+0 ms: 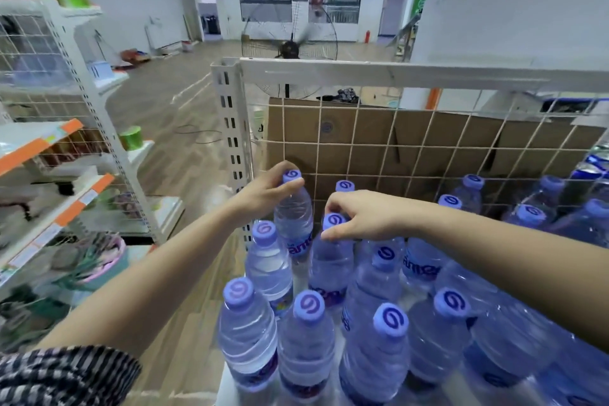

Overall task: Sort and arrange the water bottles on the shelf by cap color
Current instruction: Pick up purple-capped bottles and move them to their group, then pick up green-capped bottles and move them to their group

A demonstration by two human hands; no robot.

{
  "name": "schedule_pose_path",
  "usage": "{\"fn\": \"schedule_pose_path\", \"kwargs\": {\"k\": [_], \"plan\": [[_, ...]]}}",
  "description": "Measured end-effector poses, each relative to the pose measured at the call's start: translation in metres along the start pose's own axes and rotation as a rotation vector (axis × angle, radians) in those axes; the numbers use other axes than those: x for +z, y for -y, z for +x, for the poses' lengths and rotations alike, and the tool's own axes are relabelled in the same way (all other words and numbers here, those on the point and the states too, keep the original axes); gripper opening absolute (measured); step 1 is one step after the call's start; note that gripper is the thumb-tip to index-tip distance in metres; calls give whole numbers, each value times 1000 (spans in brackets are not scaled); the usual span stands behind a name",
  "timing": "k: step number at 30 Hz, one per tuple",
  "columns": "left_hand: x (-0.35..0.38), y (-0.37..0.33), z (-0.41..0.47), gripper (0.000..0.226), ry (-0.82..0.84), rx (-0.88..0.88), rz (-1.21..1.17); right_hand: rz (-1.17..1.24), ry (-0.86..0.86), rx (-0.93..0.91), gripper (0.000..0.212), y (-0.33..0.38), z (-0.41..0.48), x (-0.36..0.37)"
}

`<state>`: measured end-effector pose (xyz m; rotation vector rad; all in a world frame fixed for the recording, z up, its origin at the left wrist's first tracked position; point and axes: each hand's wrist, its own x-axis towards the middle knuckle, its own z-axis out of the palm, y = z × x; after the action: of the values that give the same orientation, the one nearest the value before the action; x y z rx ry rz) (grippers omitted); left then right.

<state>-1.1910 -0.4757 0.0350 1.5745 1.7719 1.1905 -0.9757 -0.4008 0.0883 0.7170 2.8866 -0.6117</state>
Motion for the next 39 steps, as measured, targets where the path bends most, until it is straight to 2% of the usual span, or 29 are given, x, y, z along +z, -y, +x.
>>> {"fn": "schedule_pose_path", "kwargs": {"k": [2, 9, 11, 14, 17, 23, 33, 39], "plan": [[5, 5, -3, 19, 37, -25, 7, 21, -14, -7, 36, -1, -3, -1], [6, 0, -2, 25, -5, -119, 111, 48, -113, -62, 30, -3, -18, -1], [8, -6, 0, 29, -26, -60, 293, 63, -159, -63, 27, -4, -23, -3], [12, -21, 3, 29, -69, 182, 487, 119, -272, -48, 20, -8, -36, -12], [11, -46, 4, 21, -115, 342, 526, 155, -397, -20, 17, -14, -53, -25], [28, -99, 13, 18, -42, 398, 530, 116, -519, 51, 13, -45, -99, -48], [167, -201, 43, 18, 222, 534, 647, -6, -603, 207, 12, -166, -222, -74], [284, -265, 68, 18, 209, 548, 605, -47, -640, 267, 13, -256, -321, -94]]}}
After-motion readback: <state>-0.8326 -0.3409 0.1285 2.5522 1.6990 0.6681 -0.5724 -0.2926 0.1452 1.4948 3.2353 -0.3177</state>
